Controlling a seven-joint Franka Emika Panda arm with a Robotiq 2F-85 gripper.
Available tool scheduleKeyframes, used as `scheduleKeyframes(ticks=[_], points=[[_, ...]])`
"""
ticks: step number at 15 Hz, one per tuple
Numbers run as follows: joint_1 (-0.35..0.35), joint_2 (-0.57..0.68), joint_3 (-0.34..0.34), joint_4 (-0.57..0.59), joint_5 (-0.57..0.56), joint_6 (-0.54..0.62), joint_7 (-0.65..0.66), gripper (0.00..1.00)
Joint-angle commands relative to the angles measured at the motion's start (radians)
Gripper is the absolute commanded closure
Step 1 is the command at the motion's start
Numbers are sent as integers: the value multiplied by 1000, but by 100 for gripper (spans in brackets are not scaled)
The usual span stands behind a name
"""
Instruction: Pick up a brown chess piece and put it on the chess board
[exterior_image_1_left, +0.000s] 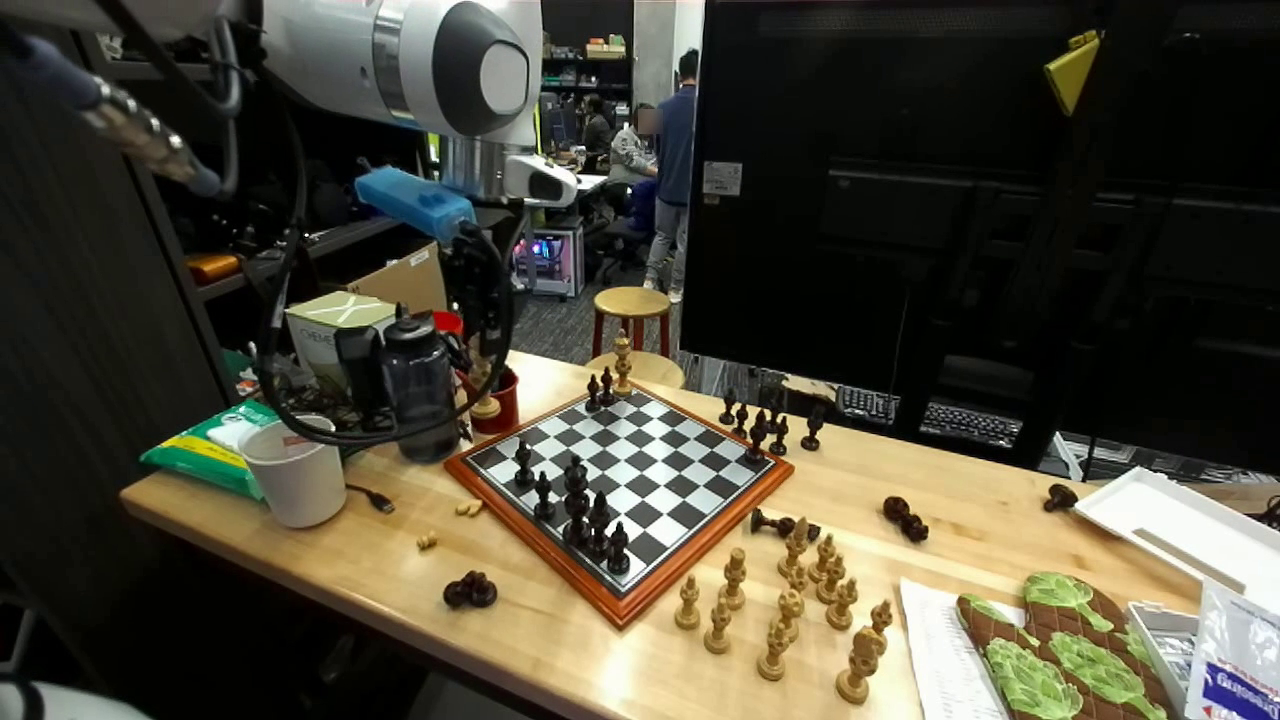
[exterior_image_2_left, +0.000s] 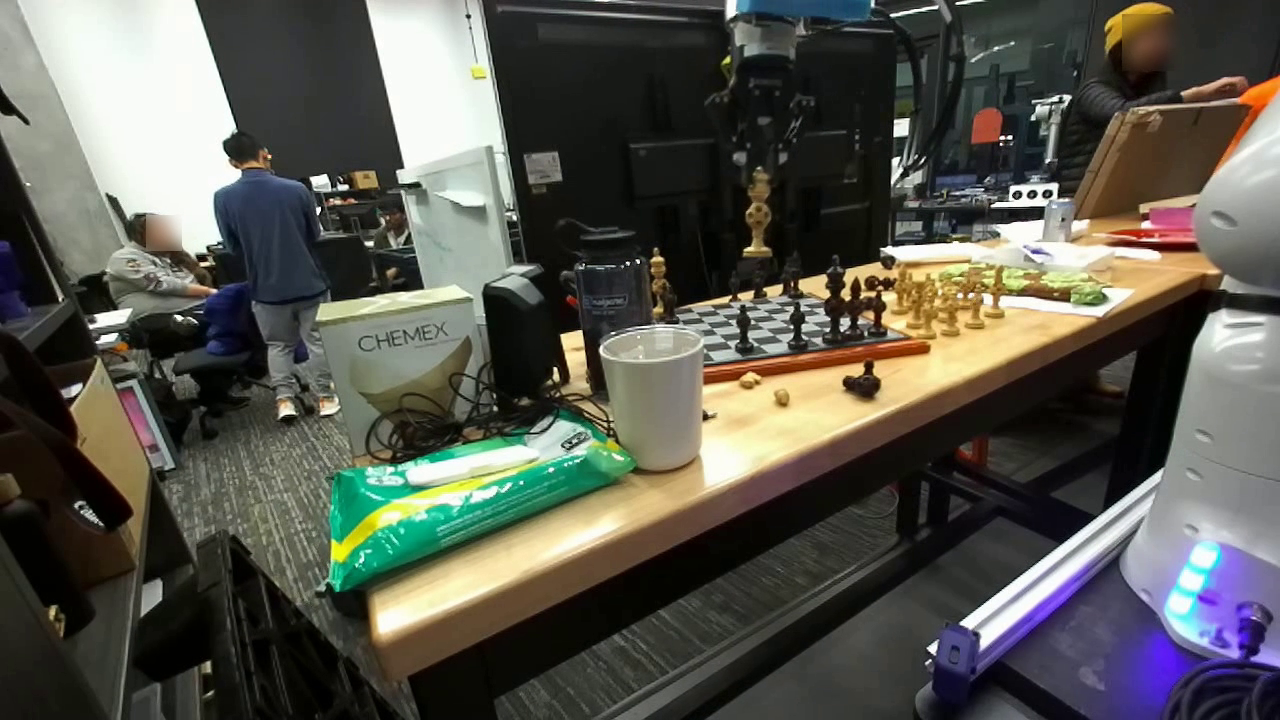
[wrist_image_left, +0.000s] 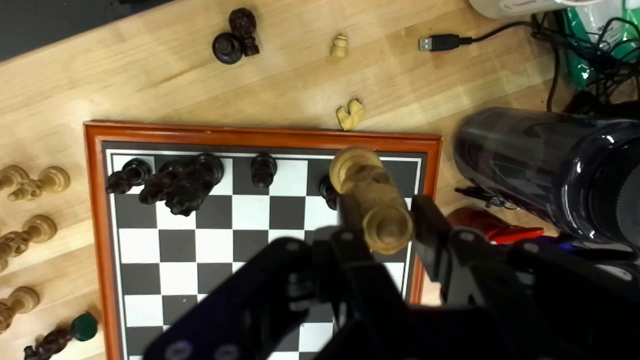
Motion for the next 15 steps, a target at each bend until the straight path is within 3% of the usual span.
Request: scheduleKeyframes(ticks=[1,8,15], points=[[10,-7,-4,-33,-27,51,22,92],[11,-3,-7,-99,-27,130,26,92],[13,9,-4,-107,-34,137,34,92]])
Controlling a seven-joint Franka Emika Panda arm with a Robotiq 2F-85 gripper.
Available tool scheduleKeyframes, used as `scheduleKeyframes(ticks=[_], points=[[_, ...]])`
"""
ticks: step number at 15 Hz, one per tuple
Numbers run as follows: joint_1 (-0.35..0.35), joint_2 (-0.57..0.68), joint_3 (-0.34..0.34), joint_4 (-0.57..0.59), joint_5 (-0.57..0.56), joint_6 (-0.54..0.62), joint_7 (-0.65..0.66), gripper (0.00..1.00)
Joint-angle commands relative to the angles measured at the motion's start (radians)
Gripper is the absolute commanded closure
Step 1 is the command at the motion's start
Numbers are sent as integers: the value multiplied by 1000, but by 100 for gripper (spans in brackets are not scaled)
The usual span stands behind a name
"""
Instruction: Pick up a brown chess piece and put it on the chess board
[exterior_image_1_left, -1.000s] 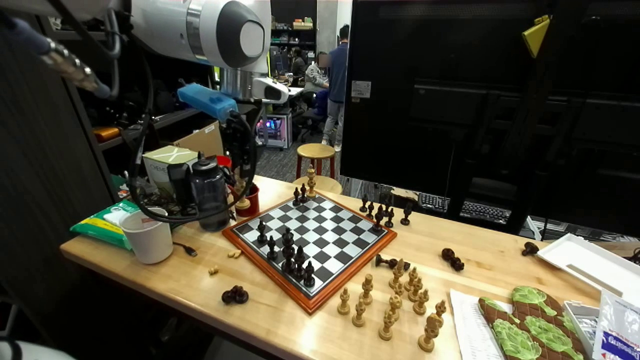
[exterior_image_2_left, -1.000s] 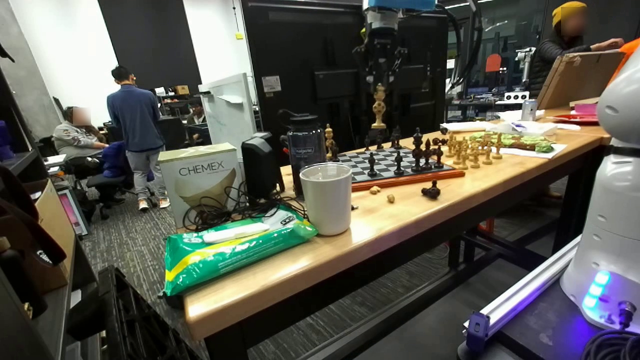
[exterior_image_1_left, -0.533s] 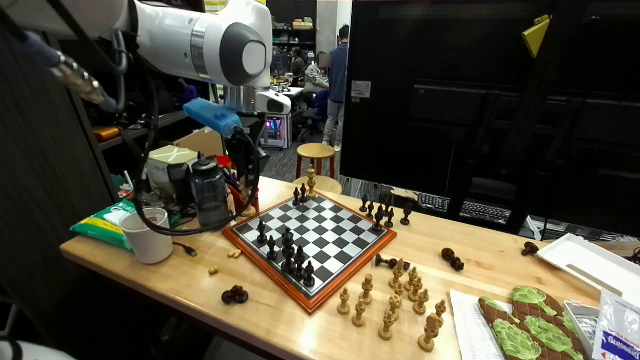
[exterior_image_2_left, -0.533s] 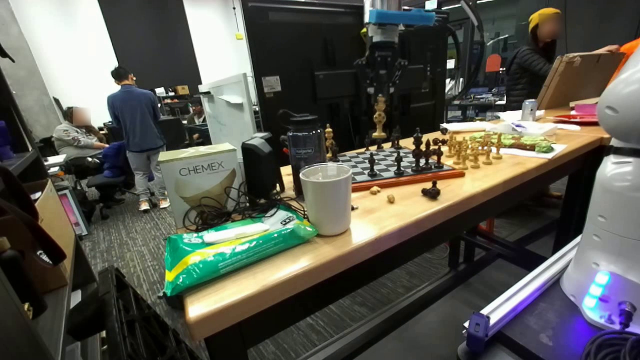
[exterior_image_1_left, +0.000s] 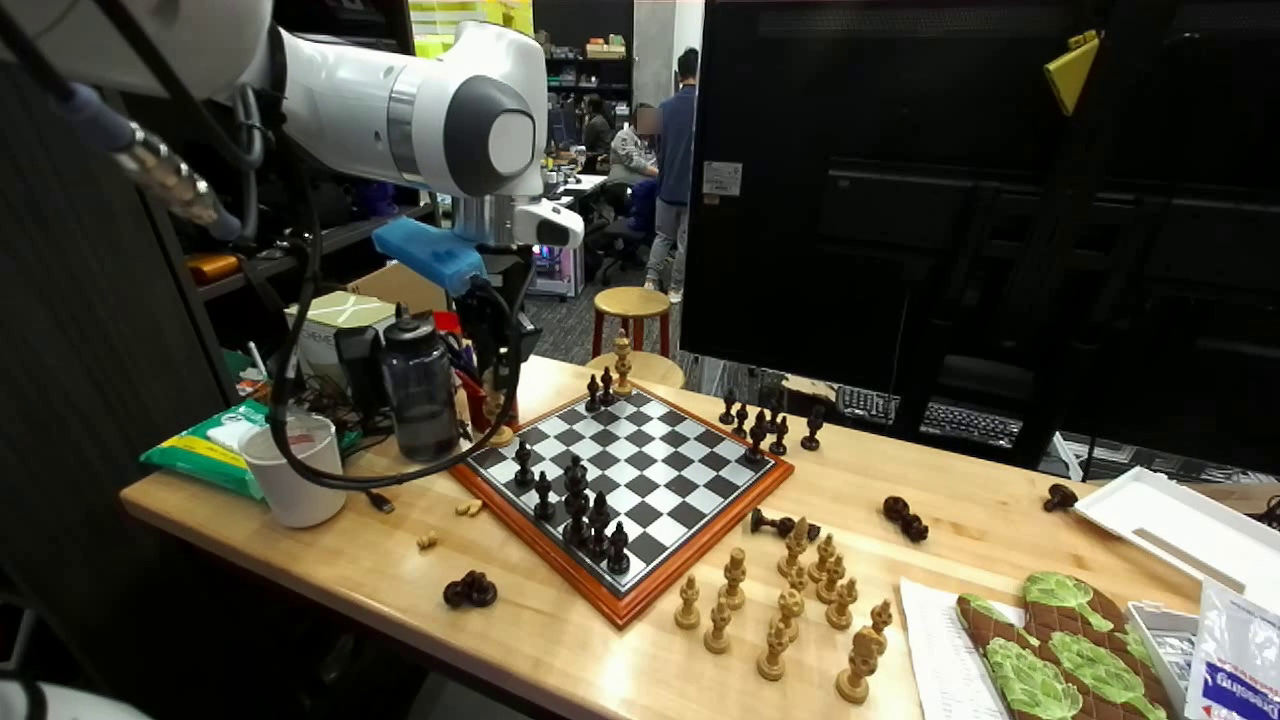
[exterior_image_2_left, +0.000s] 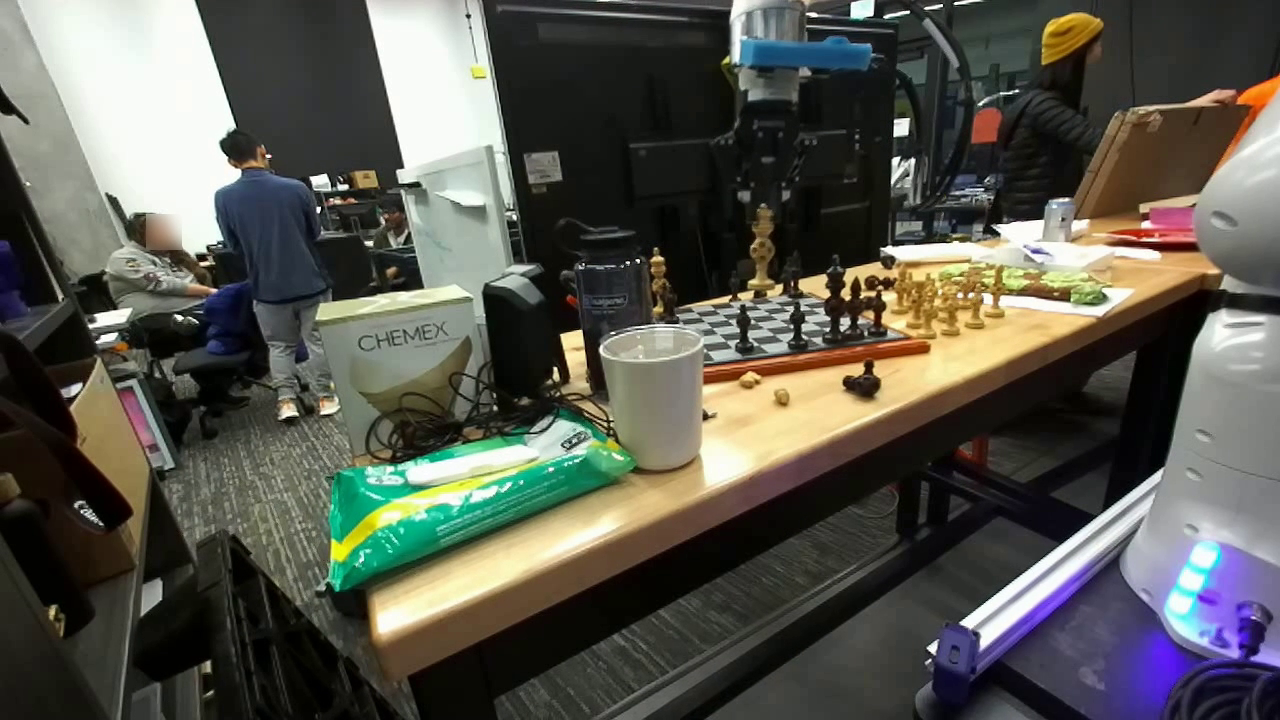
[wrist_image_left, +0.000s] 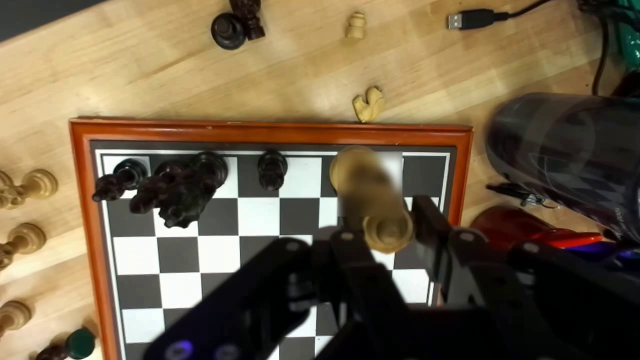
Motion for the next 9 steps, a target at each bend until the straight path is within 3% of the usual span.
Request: scheduleKeyframes(ticks=[1,9], points=[[12,2,-3,-1,-20,7,29,92],[12,36,-4,-1,-55,13,53,92]])
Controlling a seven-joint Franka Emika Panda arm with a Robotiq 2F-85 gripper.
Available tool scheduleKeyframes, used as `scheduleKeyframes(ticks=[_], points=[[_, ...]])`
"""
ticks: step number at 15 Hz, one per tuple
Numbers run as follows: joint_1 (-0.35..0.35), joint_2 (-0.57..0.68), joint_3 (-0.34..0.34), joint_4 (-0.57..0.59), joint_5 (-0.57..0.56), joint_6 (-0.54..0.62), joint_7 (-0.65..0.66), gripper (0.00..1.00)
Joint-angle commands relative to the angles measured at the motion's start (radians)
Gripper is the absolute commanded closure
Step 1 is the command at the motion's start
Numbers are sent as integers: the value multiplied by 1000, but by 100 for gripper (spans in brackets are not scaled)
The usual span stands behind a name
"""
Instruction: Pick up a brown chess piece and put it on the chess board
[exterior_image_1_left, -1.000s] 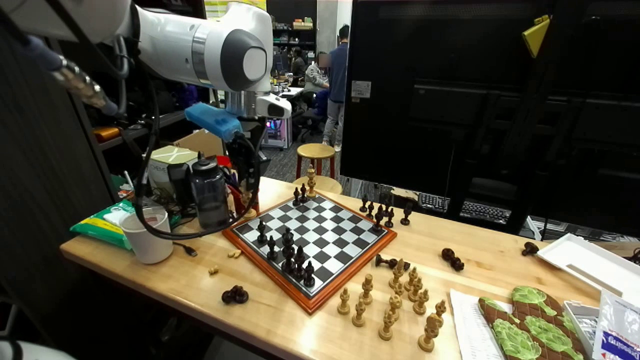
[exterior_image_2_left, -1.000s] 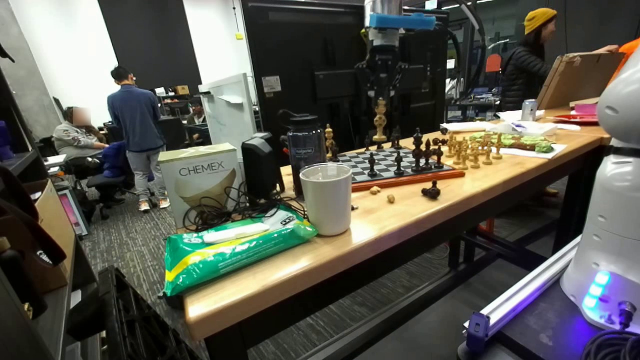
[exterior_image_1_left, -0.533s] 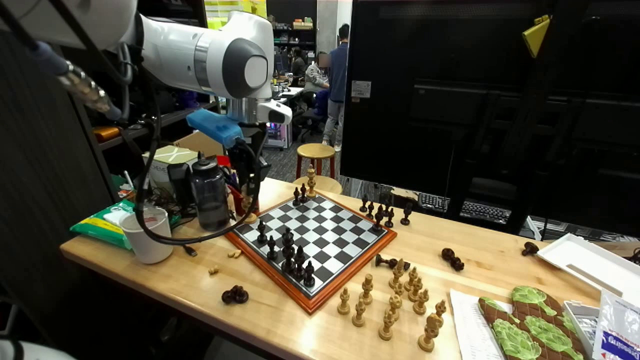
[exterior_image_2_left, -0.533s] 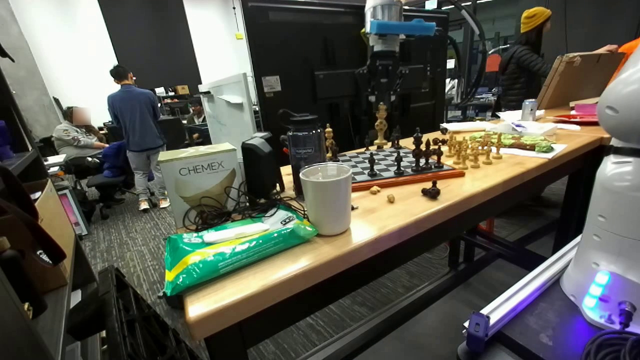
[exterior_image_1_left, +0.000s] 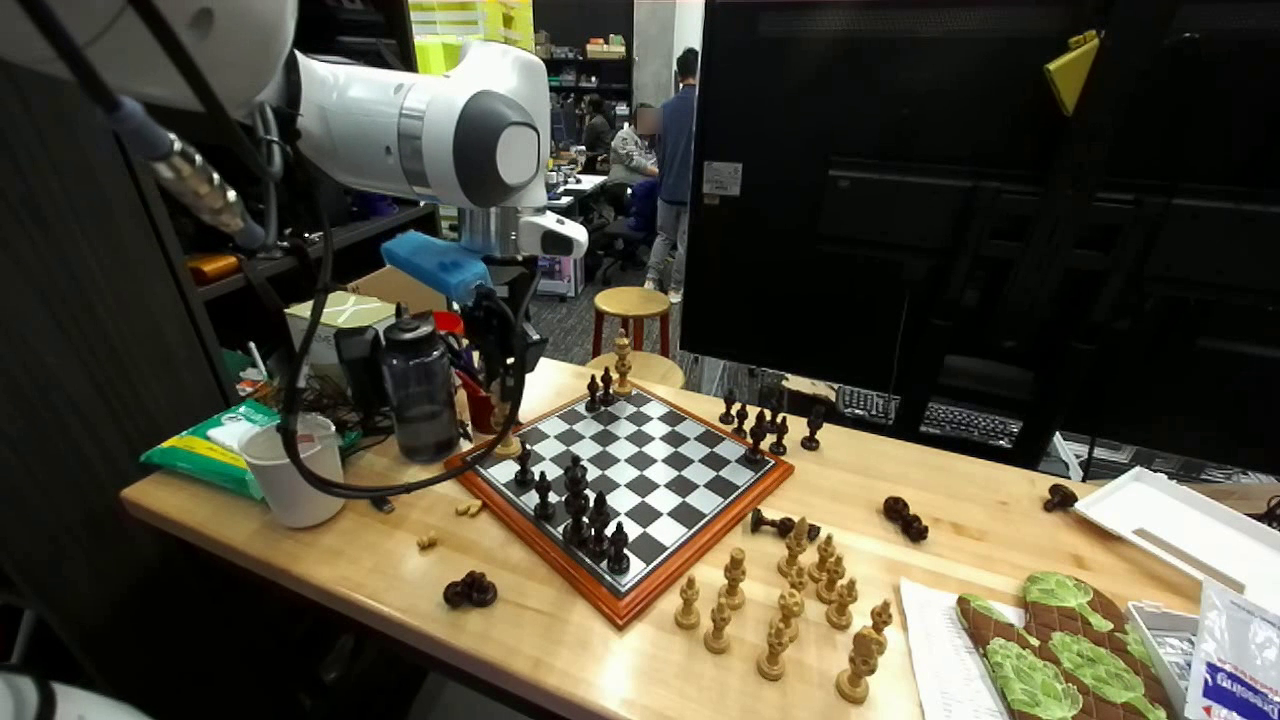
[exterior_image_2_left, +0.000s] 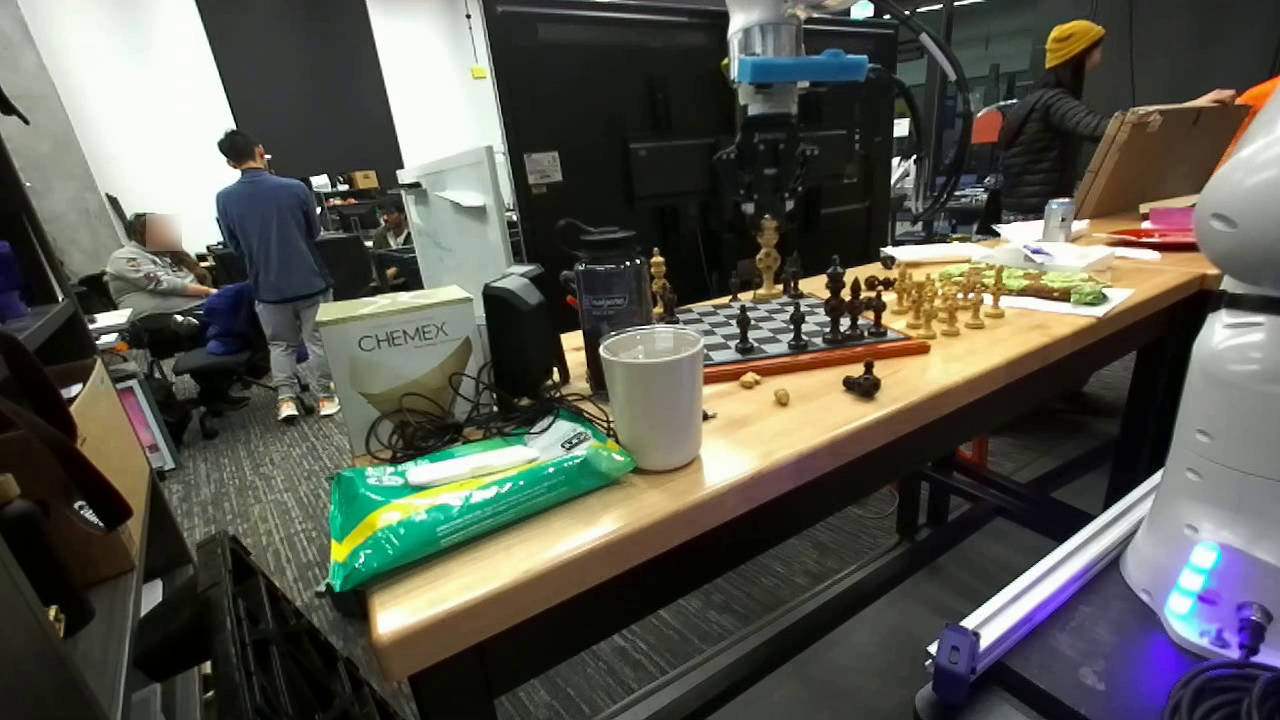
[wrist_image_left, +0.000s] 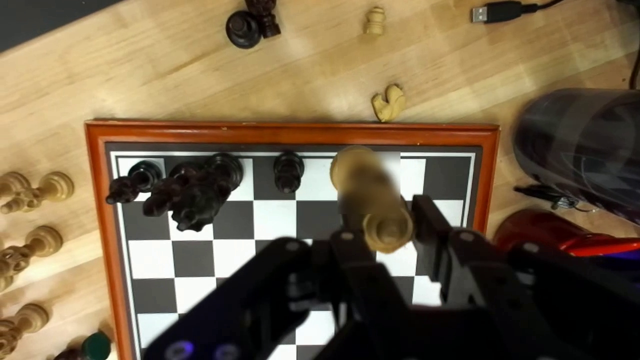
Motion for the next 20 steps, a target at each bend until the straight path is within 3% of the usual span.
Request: scheduleKeyframes(ticks=[1,20], points=[[12,12,-5,-2,-18,13,27,92],[19,20,-10,-73,-1,130,19,92]])
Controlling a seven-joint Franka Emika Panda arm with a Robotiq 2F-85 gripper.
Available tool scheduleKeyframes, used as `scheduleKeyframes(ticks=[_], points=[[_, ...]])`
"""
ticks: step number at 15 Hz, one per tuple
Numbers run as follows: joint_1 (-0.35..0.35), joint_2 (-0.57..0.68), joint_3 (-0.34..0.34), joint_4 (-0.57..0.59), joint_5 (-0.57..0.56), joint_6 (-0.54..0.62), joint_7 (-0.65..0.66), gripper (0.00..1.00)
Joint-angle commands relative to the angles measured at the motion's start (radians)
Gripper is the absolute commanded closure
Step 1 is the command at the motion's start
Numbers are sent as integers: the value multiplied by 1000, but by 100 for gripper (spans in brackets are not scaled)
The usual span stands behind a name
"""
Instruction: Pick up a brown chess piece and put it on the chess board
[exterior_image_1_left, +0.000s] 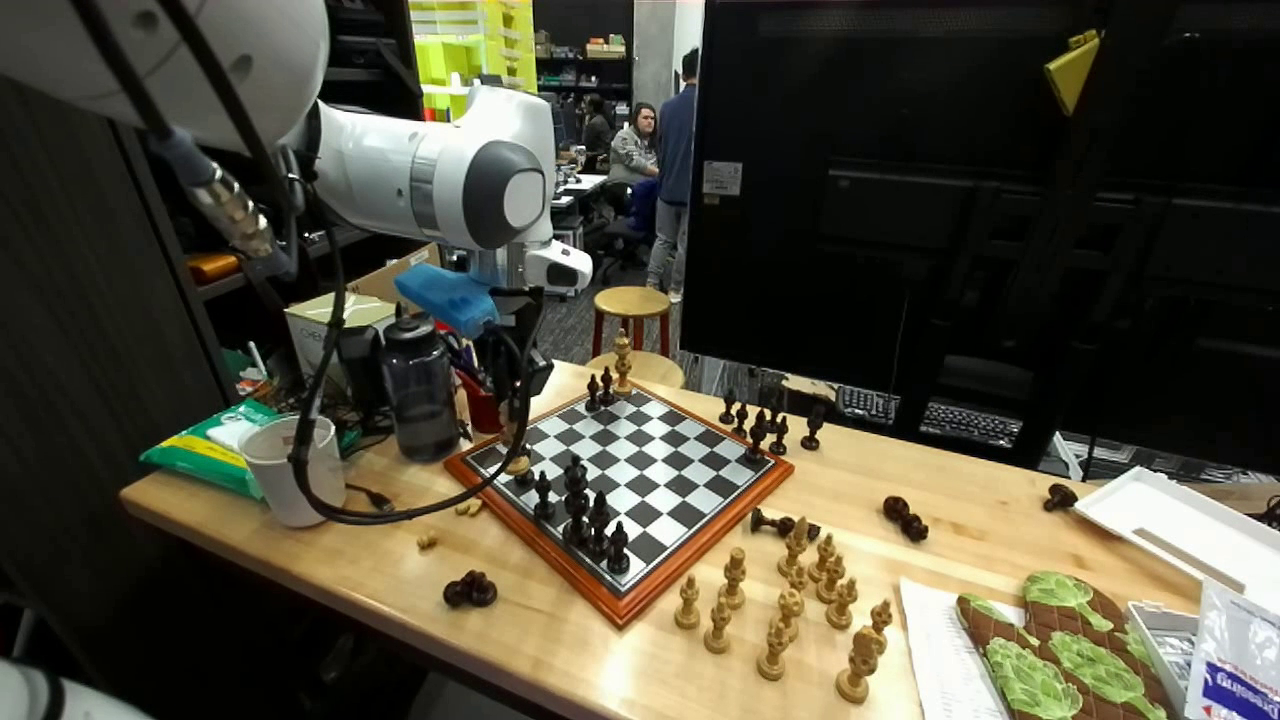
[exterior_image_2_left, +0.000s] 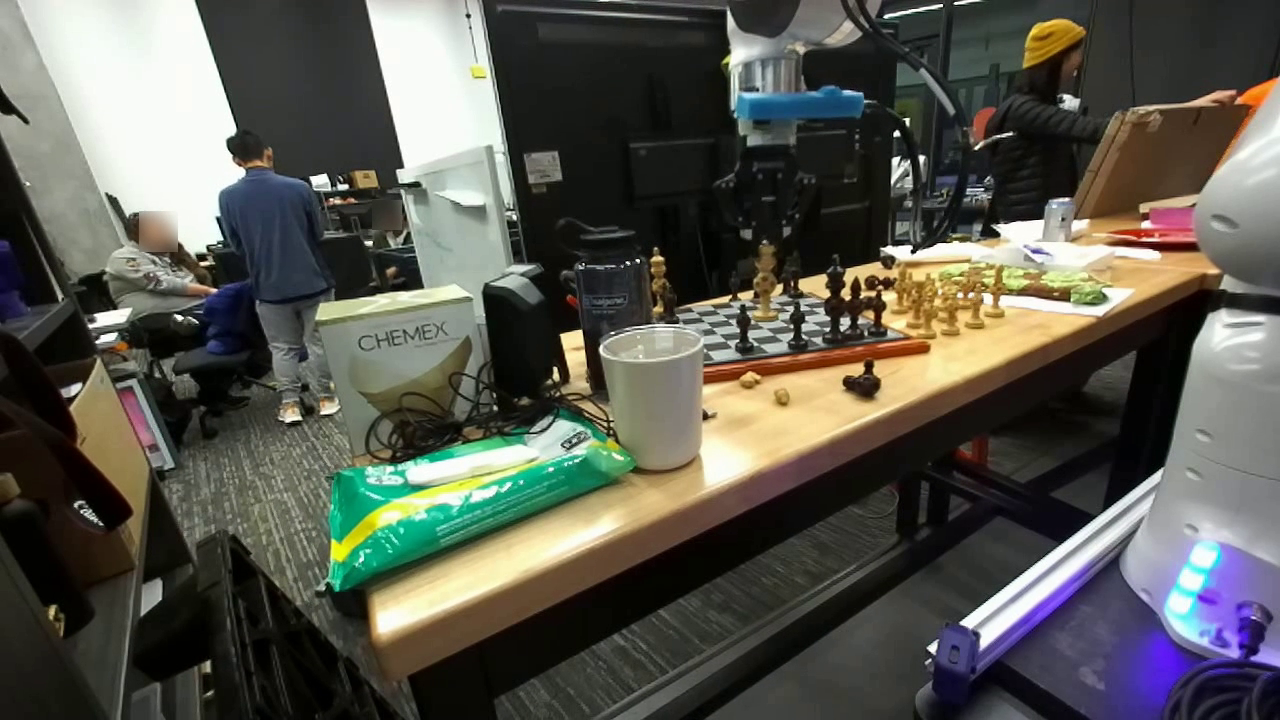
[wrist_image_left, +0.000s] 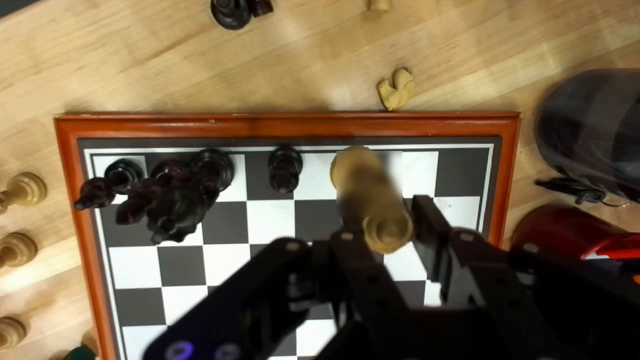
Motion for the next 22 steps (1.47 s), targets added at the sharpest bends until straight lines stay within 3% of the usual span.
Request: scheduleKeyframes(ticks=[1,22], points=[[18,-8,-10,-9,3,12,12,92],[15,2,-40,-33,15,60,-45,92]])
